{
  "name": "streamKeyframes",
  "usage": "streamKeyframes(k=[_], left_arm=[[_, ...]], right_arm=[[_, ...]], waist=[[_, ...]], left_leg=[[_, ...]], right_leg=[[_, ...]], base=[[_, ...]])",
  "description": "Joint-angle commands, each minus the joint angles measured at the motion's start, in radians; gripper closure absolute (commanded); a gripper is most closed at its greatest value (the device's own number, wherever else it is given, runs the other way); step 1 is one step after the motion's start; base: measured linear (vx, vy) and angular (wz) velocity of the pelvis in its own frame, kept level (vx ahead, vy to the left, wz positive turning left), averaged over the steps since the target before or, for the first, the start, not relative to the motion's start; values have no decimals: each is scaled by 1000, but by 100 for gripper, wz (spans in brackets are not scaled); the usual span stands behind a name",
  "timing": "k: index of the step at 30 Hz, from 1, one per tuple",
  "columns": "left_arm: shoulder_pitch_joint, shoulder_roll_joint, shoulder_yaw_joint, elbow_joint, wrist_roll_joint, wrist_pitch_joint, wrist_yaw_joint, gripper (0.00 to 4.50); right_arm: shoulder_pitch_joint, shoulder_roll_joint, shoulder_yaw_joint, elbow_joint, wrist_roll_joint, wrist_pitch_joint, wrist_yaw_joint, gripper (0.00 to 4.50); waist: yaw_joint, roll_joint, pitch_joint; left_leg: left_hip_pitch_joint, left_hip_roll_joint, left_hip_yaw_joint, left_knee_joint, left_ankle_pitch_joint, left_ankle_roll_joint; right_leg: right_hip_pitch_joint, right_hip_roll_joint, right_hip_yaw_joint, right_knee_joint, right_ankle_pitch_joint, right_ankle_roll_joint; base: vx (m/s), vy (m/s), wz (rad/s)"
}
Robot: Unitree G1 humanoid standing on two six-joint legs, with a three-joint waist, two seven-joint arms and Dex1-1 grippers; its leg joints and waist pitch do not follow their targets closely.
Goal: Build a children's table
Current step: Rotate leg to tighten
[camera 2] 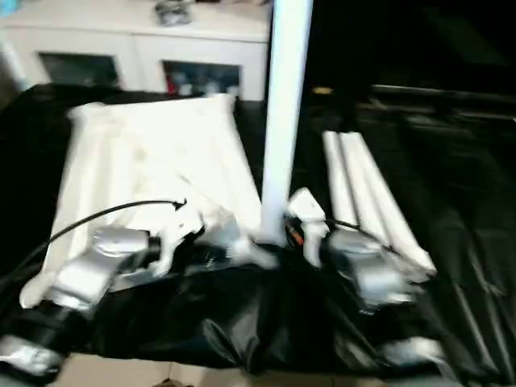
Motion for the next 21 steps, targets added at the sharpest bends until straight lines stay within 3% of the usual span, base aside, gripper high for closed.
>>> streamKeyframes(k=[1, 7, 8, 14, 18, 21], left_arm=[[-41, -72, 7, -23, -24, -30, 66, 450], [-52, -182, 31, -29, 16, 17, 259, 450], [-51, -186, 31, -30, 17, 18, 264, 450], [-31, -179, 13, -51, 16, 12, 240, 450], [-18, -150, 6, -78, 3, 24, 181, 450], [-9, -116, -3, -92, -9, 33, 125, 450]], right_arm=[[-9, 65, 46, 69, -45, -3, -84, 177], [-76, 196, -13, 191, -53, -34, -314, 177], [-78, 199, -12, 196, -54, -40, -317, 143], [-90, 205, -17, 221, -42, -73, -280, 81], [-82, 170, -3, 200, -44, -97, -206, 57], [-54, 115, 31, 136, -28, -95, -63, 57]], waist=[[-5, -5, -54], [-13, -3, -59], [-12, -4, -61], [-3, -6, -68], [-4, -5, -63], [-4, -4, -62]], left_leg=[[30, 59, -36, -82, -338, -33], [25, 59, -35, -82, -299, -27], [23, 58, -33, -80, -281, -17], [16, 56, -27, -69, -161, 48], [17, 59, -29, -73, -207, 42], [16, 60, -30, -74, -223, 38]], right_leg=[[16, -77, 44, -93, -355, -183], [19, -74, 44, -86, -280, -193], [21, -74, 43, -85, -250, -196], [31, -71, 41, -66, -71, -232], [31, -74, 41, -74, -151, -225], [32, -72, 41, -75, -153, -221]], base=[[0, 0, 0], [0, 0, 0], [0, 0, 0], [0, 0, 0], [0, 0, 0], [0, 0, 0]])
